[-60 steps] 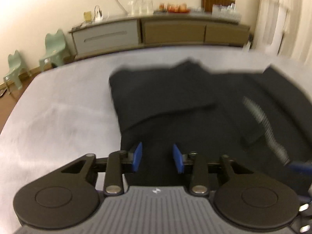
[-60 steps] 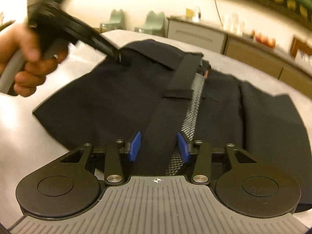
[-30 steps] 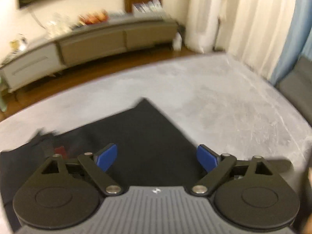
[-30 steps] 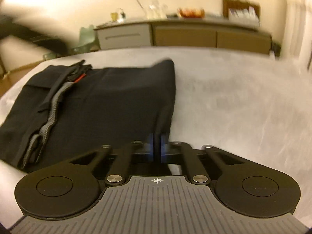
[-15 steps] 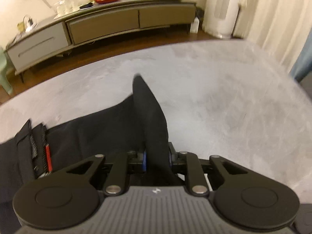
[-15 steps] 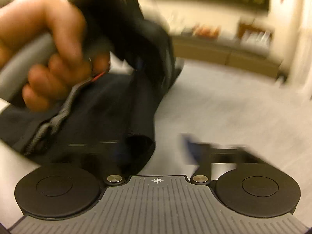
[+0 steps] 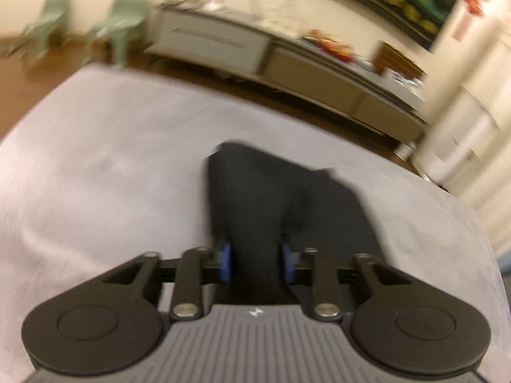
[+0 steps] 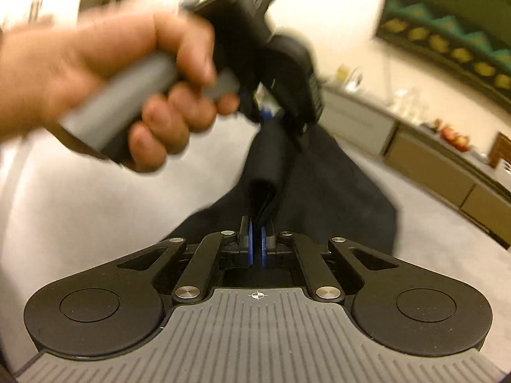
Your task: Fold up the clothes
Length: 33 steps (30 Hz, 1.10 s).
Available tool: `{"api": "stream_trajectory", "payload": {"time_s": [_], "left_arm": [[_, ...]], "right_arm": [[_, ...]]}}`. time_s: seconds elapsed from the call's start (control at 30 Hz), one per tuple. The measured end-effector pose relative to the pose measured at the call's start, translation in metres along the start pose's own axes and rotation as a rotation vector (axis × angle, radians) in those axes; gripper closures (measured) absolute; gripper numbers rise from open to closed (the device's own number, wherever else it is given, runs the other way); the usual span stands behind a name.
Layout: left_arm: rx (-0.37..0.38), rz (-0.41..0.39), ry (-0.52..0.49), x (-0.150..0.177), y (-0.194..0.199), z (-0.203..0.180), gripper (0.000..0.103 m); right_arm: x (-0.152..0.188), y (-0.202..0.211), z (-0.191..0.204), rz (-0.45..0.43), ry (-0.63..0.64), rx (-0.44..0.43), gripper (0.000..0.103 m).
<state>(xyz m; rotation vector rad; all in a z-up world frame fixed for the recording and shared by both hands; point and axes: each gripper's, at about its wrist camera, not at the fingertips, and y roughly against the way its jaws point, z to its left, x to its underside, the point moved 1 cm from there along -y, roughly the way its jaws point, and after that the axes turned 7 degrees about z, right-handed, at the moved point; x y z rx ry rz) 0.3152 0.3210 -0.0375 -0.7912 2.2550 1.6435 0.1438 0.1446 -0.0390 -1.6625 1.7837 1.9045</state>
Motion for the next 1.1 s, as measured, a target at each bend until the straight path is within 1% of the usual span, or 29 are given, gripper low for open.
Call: {"api": "stream_trajectory", "payload": {"time_s": [0.03, 0.07, 0.13, 0.17, 0.23, 0.27, 0.3, 0.33, 0.4, 0.43, 0.5, 0.57, 0.63, 0.67, 0.7, 0.77, 0.8, 0.83, 0.87, 0.93, 1.03, 1.07, 1.1], "left_arm": [[0.011, 0.016, 0.034, 0.001, -0.005, 0.011, 0.046], [0.027, 0.022, 0.042, -0.003, -0.007, 0.017, 0.044], [0.062, -0.002, 0.029, -0.012, -0.005, 0.019, 0.041], [0.082, -0.004, 0.029, -0.013, -0.005, 0.020, 0.039], [0.121, -0.004, 0.033, -0.015, -0.007, 0.022, 0.041], [0.139, 0.018, 0.043, -0.011, -0.013, 0.020, 0.044], [0.160, 0.044, 0.037, -0.009, -0.018, 0.014, 0.045], [0.174, 0.050, 0.020, -0.007, -0.021, 0.006, 0.044], [0.191, 0.051, -0.023, -0.002, -0.022, -0.011, 0.040], [0.209, 0.052, -0.047, -0.001, -0.022, -0.020, 0.035], [0.233, 0.061, -0.072, 0.000, -0.026, -0.030, 0.035], [0.234, 0.062, -0.059, -0.001, -0.032, -0.030, 0.036], [0.247, 0.064, -0.043, -0.001, -0.036, -0.029, 0.039], [0.254, 0.061, -0.040, 0.000, -0.035, -0.025, 0.040], [0.260, 0.060, -0.042, 0.000, -0.035, -0.024, 0.041], [0.270, 0.058, -0.044, 0.000, -0.034, -0.023, 0.044], [0.274, 0.057, -0.045, 0.001, -0.034, -0.023, 0.044], [0.276, 0.056, -0.045, 0.002, -0.033, -0.021, 0.044], [0.278, 0.055, -0.045, 0.003, -0.032, -0.019, 0.044], [0.282, 0.051, -0.051, 0.005, -0.027, -0.012, 0.044], [0.291, 0.038, -0.062, 0.006, -0.026, -0.012, 0.043], [0.294, 0.036, -0.062, 0.005, -0.026, -0.011, 0.043], [0.298, 0.034, -0.063, 0.005, -0.026, -0.011, 0.043]], "right_arm": [[0.001, -0.018, 0.009, 0.046, 0.012, 0.001, 0.100], [0.002, -0.030, 0.016, 0.066, 0.022, 0.013, 0.094], [0.001, -0.035, 0.026, 0.057, 0.060, 0.049, 0.091], [0.000, -0.037, 0.029, 0.056, 0.078, 0.064, 0.091], [0.002, -0.036, 0.034, 0.060, 0.133, 0.091, 0.092], [0.003, -0.035, 0.036, 0.062, 0.162, 0.104, 0.096], [0.005, -0.032, 0.033, 0.074, 0.178, 0.126, 0.097], [0.009, -0.029, 0.027, 0.091, 0.186, 0.154, 0.099], [0.021, -0.024, 0.000, 0.117, 0.164, 0.198, 0.100], [0.029, -0.022, -0.015, 0.129, 0.148, 0.219, 0.100], [0.043, -0.017, -0.045, 0.154, 0.116, 0.260, 0.099], [0.045, -0.001, -0.049, 0.139, 0.101, 0.235, 0.090], [0.042, 0.017, -0.043, 0.111, 0.096, 0.187, 0.084], [0.039, 0.025, -0.034, 0.090, 0.101, 0.154, 0.075], [0.035, 0.033, -0.026, 0.069, 0.106, 0.122, 0.070], [0.041, 0.037, -0.024, 0.071, 0.007, 0.080, 0.057], [0.045, 0.038, -0.025, 0.077, -0.055, 0.061, 0.053], [0.049, 0.039, -0.026, 0.082, -0.117, 0.042, 0.046], [0.054, 0.039, -0.027, 0.088, -0.179, 0.023, 0.042], [0.062, 0.041, -0.028, 0.099, -0.302, -0.015, 0.040], [0.075, 0.043, -0.031, 0.115, -0.488, -0.072, 0.040], [0.077, 0.041, -0.031, 0.118, -0.509, -0.084, 0.041], [0.076, 0.038, -0.029, 0.111, -0.498, -0.083, 0.041]]}}
